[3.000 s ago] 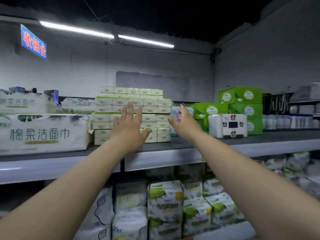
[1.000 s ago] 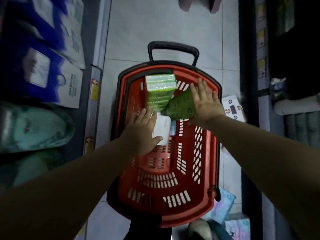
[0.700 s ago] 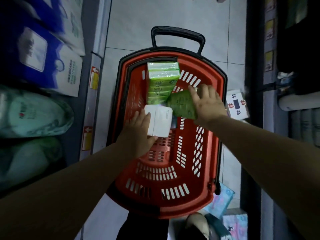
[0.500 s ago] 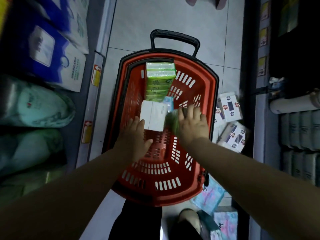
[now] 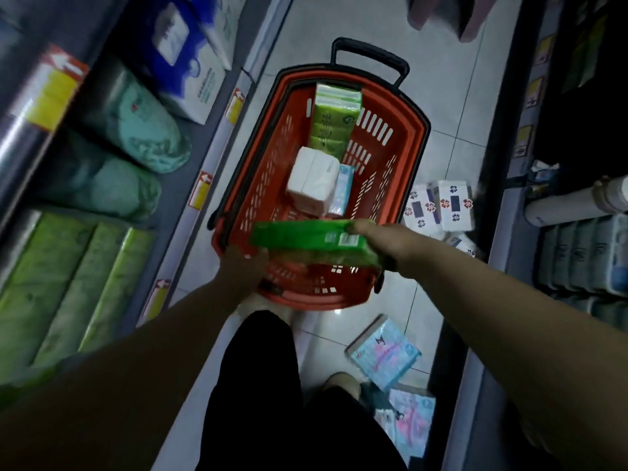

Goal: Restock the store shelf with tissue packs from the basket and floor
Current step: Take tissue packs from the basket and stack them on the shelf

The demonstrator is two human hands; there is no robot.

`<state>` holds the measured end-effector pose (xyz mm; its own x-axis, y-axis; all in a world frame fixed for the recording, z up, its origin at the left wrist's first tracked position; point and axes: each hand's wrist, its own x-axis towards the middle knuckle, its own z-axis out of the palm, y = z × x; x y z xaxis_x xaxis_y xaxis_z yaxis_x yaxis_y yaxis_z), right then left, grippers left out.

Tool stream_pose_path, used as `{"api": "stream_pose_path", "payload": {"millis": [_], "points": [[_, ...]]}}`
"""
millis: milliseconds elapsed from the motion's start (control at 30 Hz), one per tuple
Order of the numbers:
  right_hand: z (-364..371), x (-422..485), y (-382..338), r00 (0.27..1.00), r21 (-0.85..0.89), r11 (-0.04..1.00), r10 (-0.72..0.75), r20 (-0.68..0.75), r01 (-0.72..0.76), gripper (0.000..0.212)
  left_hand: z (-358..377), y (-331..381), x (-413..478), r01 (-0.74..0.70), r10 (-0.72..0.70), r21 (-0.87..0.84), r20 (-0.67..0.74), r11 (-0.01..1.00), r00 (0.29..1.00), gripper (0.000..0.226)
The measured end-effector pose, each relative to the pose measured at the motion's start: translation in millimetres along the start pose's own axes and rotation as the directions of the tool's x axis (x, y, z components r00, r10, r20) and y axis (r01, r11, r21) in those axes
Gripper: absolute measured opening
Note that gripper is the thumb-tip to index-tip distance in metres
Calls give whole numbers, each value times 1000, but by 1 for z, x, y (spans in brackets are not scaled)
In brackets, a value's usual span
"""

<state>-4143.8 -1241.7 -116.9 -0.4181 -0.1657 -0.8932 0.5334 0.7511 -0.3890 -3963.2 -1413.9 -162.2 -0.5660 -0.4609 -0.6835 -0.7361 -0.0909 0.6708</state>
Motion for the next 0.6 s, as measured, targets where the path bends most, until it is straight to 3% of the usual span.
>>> {"api": "stream_pose_path", "payload": {"millis": [67, 100, 167, 267, 400, 500, 600], "points": [[-8, -26, 6, 996, 120, 992, 19, 93, -31, 23, -3, 4, -25, -28, 22, -72, -78, 997, 997, 53], [-9, -37, 8, 990, 162, 986, 26, 137, -49, 20, -5, 6, -35, -47, 33, -95, -142, 994, 989, 47], [-10, -55, 12, 980, 151, 986, 34, 194, -64, 22, -11, 7, -51, -97, 69, -121, -222, 988, 973, 43], [-5, -66, 22, 974, 165, 983, 40, 224, -79, 25, -13, 12, -76, -77, 43, -161, -202, 984, 978, 37], [-2, -77, 35, 957, 287, 955, -7, 290, -80, 46, -18, 14, -94, -153, 9, -291, -441, 944, 897, 66], [0, -89, 40, 917, 211, 975, -25, 399, -65, 85, -31, 5, -101, -245, 69, -315, -478, 917, 875, 52], [15, -101, 43, 916, 179, 982, -10, 401, -68, 69, -48, -6, -112, -223, 28, -327, -509, 918, 860, 37]]}}
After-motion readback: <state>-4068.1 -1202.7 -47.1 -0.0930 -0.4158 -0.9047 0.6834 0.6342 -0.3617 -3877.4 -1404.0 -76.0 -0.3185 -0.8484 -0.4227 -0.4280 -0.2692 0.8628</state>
